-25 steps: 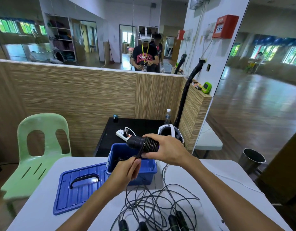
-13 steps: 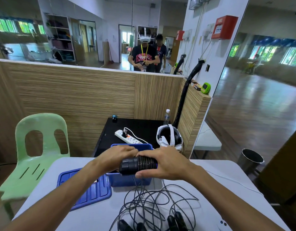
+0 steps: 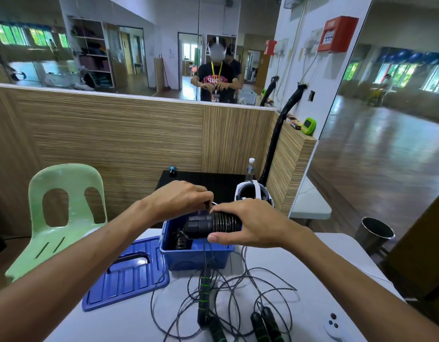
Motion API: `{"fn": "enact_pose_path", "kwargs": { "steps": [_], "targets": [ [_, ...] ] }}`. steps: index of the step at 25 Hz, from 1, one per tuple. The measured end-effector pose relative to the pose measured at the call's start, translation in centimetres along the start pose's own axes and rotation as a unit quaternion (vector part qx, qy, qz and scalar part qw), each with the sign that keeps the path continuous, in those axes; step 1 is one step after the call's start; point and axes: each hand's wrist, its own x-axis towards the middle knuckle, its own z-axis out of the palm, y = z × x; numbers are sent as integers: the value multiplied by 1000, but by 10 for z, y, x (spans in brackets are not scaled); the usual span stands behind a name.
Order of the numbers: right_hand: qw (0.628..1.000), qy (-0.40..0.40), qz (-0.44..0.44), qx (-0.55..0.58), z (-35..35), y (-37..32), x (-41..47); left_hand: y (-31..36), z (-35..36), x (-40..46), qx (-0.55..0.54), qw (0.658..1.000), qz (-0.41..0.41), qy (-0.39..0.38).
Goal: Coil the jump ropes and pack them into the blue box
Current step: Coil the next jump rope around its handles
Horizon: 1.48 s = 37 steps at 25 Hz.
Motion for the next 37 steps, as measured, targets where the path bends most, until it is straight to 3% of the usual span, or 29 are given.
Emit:
{"fn": "enact_pose_path", "kwargs": {
  "steps": [4, 9, 17, 23, 30, 37],
  "targets": [
    [999, -13, 34, -34, -1, -1, -3, 0, -1, 6, 55, 998, 1, 15],
    [994, -31, 62, -82, 6, 3, -3, 4, -12, 12, 83, 994, 73, 5],
    [993, -12, 83, -87, -5, 2, -2, 14, -38, 15, 120, 990, 53, 46],
    [992, 46, 101, -61, -7, 2, 3, 15, -47, 26, 80, 994, -6, 77],
    [990, 74, 105, 49, -29, 3, 3, 14, -74, 40, 53, 990, 31, 128],
    [994, 45, 99, -5, -27, 0, -6, 11, -50, 41, -134, 985, -40, 99]
  ]
}}
